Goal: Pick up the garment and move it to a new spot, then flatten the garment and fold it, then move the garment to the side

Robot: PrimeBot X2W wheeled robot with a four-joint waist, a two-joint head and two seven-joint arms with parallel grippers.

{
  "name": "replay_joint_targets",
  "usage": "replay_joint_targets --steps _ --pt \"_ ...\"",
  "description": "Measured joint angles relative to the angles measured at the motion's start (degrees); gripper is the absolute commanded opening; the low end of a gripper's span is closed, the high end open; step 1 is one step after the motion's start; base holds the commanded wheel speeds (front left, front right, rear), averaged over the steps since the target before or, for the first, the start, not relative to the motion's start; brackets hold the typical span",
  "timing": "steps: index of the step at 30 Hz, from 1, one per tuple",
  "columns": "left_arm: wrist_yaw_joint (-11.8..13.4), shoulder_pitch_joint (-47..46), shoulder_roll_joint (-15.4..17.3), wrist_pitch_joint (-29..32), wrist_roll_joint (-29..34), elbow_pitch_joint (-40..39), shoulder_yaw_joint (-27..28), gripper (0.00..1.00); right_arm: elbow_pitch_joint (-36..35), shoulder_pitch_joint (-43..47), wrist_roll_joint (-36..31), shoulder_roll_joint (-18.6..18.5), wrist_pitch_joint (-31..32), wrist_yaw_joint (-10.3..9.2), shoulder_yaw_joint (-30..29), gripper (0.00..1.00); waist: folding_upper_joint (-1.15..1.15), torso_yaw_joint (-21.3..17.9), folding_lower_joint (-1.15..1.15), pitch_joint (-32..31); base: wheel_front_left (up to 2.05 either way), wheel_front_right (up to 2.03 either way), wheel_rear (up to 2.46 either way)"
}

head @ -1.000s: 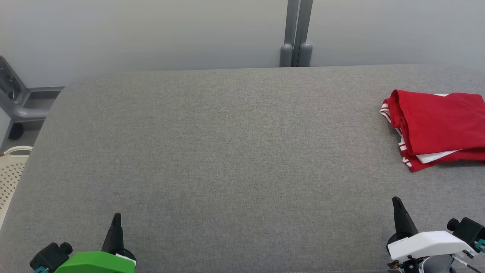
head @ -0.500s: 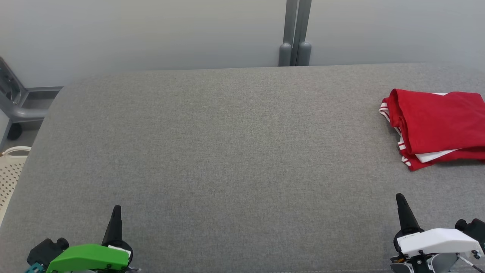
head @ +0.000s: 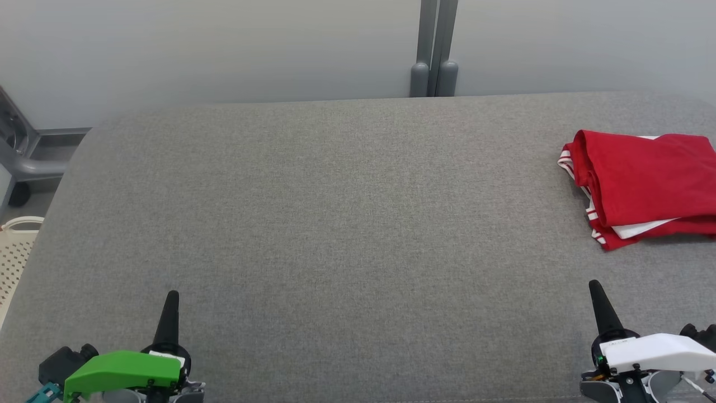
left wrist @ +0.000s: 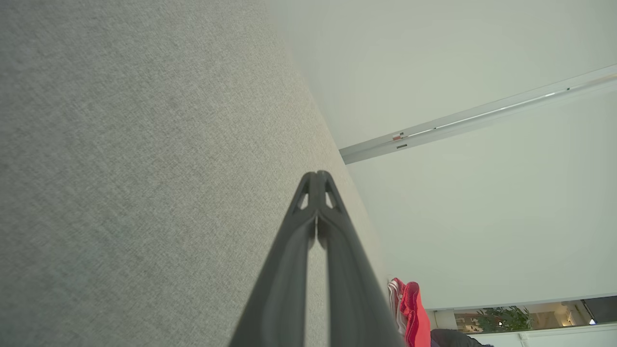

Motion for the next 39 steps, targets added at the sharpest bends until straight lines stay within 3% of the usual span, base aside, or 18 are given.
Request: replay_joint_targets --steps 39 --pt "-1.1 -3.1 -1.5 5.0 -15.0 -1.9 2.6 0.0 -3.5 -0.2 19.7 -0.2 4.8 0.0 -2.1 0.0 0.0 -0.6 0.0 0.3 0.0 0.0 0.0"
